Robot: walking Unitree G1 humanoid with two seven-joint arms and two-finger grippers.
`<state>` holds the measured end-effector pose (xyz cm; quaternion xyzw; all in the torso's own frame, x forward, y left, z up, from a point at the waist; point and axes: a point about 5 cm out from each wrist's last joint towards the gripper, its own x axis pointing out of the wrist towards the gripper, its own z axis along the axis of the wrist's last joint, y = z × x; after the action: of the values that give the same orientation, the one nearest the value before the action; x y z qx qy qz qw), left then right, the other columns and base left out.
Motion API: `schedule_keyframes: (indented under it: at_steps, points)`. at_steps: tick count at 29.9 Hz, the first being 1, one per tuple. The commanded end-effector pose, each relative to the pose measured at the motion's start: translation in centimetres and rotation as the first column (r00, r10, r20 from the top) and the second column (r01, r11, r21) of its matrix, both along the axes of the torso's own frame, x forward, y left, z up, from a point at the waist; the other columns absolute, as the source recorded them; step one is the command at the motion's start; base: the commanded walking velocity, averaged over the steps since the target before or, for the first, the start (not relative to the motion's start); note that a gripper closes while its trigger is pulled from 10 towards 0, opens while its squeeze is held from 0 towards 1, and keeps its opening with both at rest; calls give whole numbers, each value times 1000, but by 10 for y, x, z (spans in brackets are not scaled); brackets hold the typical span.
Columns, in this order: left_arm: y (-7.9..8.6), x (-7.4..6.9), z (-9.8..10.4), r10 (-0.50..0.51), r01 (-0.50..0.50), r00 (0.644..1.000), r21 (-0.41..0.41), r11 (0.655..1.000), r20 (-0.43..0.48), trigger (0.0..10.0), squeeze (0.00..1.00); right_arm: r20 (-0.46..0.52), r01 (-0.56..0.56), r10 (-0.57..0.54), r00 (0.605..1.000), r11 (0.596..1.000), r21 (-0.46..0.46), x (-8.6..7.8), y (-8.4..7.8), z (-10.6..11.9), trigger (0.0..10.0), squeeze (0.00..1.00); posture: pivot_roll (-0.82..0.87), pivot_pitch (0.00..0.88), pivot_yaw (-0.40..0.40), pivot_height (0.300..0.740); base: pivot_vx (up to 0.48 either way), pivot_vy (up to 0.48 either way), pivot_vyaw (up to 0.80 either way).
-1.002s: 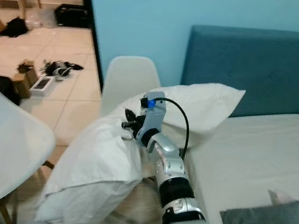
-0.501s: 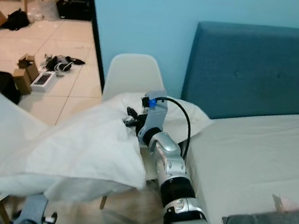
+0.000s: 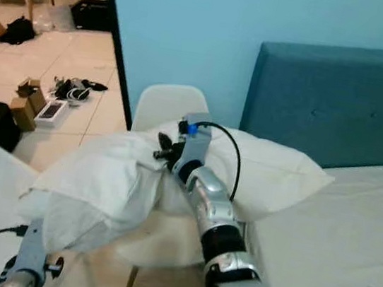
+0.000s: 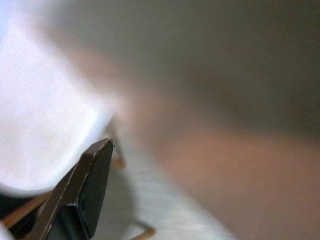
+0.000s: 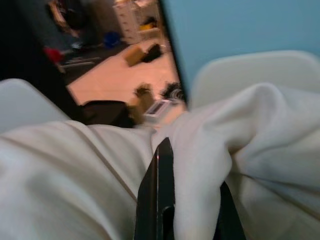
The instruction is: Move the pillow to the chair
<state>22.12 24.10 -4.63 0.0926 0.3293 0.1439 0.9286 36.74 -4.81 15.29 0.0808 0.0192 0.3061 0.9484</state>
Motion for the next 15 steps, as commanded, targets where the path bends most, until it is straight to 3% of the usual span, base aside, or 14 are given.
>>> schedule_keyframes:
  at_steps: [1,10,15]
  points:
    - [0,-11,-7,31,-32,999,-24,999,-38,10000,0,120,7,-6,993,1000,-15,4,5,23,10000,0,-66,40,17,740,0,0,0]
    - [-6,-13,-11,9,-12,999,-46,999,-51,10000,0,71,129,-126,989,991,-44,14,-12,22,10000,0,-70,30,13,740,0,0,0]
    - [-9,-11,-11,-13,11,998,-44,999,-54,10000,0,26,111,-110,994,993,-39,15,-9,19,10000,0,-74,27,11,725,0,0,0]
